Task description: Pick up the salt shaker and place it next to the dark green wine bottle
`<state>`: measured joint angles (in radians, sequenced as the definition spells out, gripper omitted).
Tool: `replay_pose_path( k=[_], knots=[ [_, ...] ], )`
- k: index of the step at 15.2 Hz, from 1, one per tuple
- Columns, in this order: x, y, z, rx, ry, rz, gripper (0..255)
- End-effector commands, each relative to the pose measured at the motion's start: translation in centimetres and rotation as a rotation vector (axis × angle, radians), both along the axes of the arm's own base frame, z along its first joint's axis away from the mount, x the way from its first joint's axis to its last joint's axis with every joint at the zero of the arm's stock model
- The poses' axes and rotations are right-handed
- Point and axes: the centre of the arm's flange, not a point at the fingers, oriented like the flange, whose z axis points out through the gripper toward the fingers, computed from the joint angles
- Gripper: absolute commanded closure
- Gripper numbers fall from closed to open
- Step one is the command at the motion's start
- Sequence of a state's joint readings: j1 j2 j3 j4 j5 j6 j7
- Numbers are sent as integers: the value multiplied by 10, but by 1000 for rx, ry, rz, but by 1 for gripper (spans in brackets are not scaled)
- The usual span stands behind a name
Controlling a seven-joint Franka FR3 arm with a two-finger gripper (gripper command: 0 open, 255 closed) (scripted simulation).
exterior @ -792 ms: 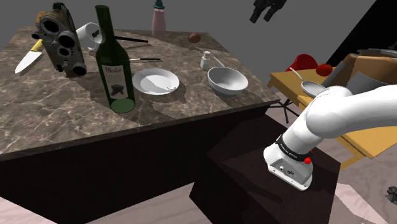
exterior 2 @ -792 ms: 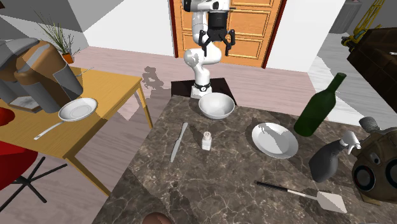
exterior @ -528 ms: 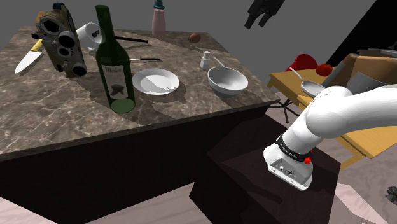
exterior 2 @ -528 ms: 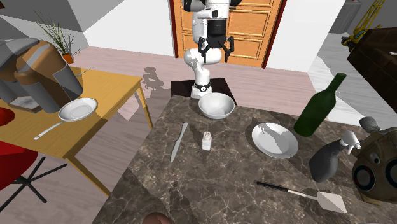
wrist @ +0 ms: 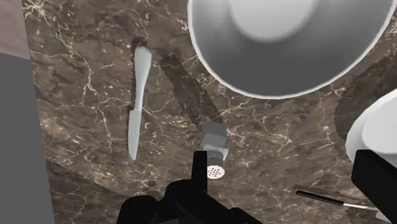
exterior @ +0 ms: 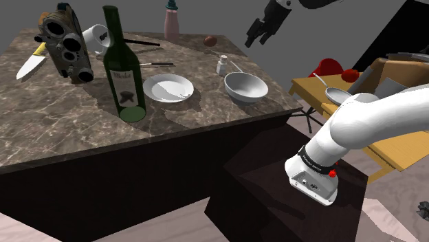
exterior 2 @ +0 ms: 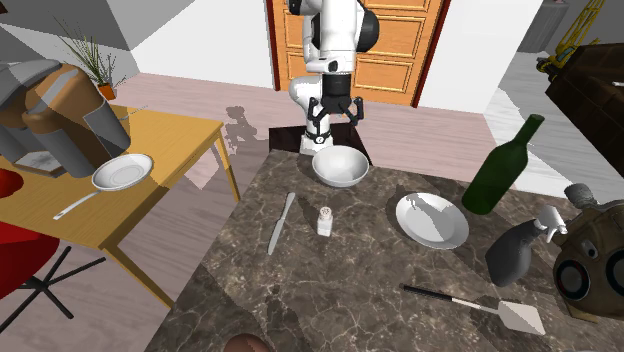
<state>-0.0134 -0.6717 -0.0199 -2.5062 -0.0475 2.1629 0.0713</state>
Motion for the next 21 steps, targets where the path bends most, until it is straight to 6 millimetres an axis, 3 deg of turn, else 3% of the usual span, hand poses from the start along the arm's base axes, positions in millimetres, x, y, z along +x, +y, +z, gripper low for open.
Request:
replay_pose_path(
  k=[1, 15, 21],
  knots=[
    [15, -7, -21, -4, -22, -1, 0],
    [123, -42, -159, -29, -148, -11, 0],
    [136, -44, -184, -29, -149, -11, 0]
  ],
)
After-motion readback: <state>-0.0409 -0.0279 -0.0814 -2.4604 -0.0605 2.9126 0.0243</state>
